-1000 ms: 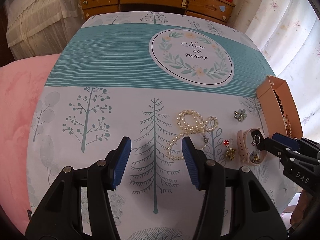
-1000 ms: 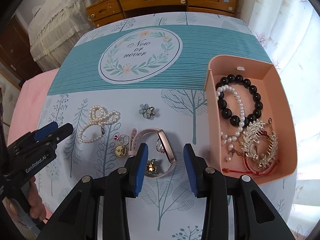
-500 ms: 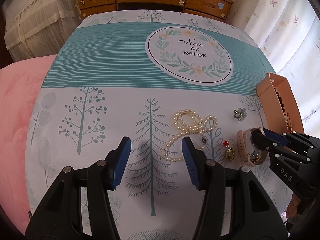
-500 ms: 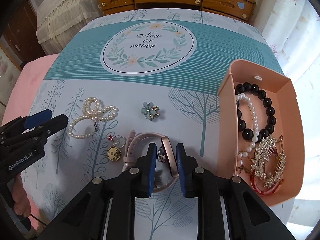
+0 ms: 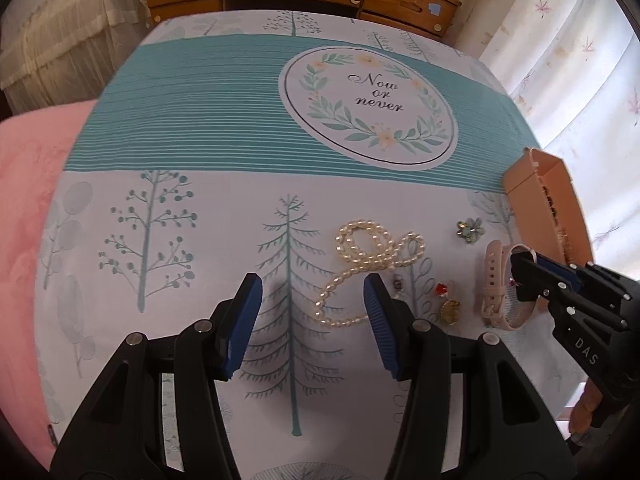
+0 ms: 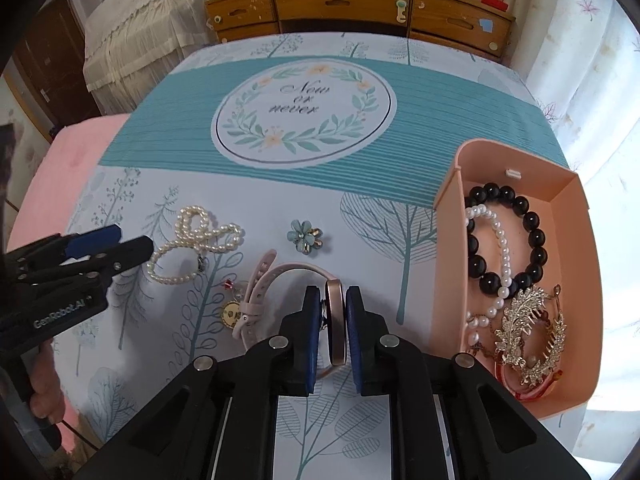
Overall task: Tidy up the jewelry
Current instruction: 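Lift the watch with the right tool while the left tool grasps the pearl necklace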
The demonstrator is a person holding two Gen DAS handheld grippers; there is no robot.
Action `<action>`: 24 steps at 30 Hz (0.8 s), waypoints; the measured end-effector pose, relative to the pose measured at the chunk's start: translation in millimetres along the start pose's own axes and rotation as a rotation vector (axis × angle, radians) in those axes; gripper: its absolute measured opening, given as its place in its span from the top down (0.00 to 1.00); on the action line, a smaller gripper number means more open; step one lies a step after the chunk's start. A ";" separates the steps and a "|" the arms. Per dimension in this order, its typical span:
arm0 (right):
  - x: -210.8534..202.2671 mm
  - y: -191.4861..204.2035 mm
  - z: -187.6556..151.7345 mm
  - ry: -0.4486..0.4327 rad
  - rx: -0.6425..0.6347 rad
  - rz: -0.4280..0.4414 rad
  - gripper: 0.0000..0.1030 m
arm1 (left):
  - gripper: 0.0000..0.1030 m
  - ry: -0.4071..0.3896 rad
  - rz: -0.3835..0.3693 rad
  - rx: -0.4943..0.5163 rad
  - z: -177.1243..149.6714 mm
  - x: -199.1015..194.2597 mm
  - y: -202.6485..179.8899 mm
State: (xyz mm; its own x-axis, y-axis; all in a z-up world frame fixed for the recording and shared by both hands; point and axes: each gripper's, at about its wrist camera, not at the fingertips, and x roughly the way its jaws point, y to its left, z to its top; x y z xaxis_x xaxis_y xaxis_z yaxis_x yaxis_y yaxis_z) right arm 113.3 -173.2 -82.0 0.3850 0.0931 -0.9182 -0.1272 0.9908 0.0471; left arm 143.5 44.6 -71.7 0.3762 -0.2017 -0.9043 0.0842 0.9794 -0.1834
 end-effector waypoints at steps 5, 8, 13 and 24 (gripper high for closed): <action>-22.1 -10.7 -1.9 -0.041 0.046 0.031 0.88 | 0.52 0.065 -0.108 -0.051 21.3 11.3 5.8; -33.7 -19.4 -2.8 -0.058 0.075 0.047 0.88 | 0.52 0.125 -0.115 -0.063 37.3 24.0 2.3; -56.3 -34.2 -4.2 -0.103 0.107 0.058 0.88 | 0.52 0.207 -0.106 -0.048 56.7 37.4 -12.4; -79.8 -53.3 -13.3 -0.142 0.146 0.085 0.88 | 0.52 0.313 0.071 0.064 54.7 58.3 -46.4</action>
State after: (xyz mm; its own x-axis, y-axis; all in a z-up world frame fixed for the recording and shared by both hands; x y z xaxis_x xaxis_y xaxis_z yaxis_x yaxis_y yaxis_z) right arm 77.2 -234.7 -16.4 0.5047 0.1800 -0.8443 -0.0355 0.9815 0.1880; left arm 212.0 -13.0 -94.8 0.0820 -0.1116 -0.9904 0.1298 0.9865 -0.1004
